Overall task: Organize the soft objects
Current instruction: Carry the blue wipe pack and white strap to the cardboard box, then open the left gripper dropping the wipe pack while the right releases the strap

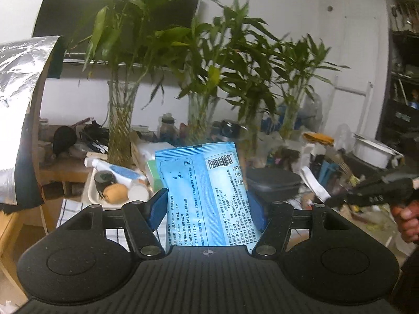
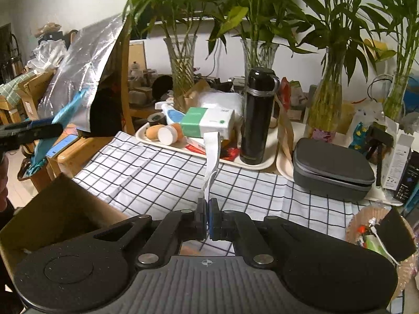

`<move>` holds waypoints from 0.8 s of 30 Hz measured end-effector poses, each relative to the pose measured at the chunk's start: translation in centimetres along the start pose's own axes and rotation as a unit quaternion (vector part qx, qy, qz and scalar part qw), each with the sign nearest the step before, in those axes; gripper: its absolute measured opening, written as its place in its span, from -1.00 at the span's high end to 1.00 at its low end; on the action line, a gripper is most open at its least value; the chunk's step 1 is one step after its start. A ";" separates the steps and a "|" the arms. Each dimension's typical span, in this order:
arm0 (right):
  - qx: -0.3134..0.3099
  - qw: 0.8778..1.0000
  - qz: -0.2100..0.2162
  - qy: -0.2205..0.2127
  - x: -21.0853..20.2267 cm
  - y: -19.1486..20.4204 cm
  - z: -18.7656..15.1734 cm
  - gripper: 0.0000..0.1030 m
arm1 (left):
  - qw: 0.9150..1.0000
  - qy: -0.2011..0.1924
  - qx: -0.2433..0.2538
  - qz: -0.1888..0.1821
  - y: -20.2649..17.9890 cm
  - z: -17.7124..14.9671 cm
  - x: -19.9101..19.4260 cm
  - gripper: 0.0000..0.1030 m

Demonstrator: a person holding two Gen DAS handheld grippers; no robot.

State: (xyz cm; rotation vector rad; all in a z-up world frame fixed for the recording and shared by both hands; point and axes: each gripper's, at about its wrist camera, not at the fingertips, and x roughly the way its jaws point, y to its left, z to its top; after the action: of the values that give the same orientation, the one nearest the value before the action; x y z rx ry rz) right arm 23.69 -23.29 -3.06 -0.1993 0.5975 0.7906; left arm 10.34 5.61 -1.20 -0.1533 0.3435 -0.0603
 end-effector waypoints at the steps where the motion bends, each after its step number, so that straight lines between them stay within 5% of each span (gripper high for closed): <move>1: -0.001 1.000 0.001 0.001 -0.2 0.2 -0.1 0.92 | 1.000 0.004 0.001 -0.004 -0.3 -0.3 -0.5 -0.21; 17: 0.005 1.000 0.010 -0.004 -3.8 3.3 -2.9 0.92 | 0.996 0.086 -0.007 -0.019 -4.1 -4.4 -3.5 -0.23; 22: 0.016 1.000 0.010 -0.005 -4.8 3.8 -3.9 0.92 | 0.996 0.081 -0.002 -0.040 -4.7 -4.6 -4.3 -0.36; 24: 0.022 1.000 0.010 -0.004 -5.2 4.0 -4.3 0.92 | 0.996 0.073 -0.003 -0.049 -4.7 -4.6 -4.6 -0.61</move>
State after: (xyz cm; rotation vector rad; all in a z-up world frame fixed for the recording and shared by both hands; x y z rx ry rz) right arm 16.17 -25.30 -3.38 -0.1501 0.6089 0.7974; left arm 4.27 0.72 -3.20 -0.1725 0.4818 -0.1677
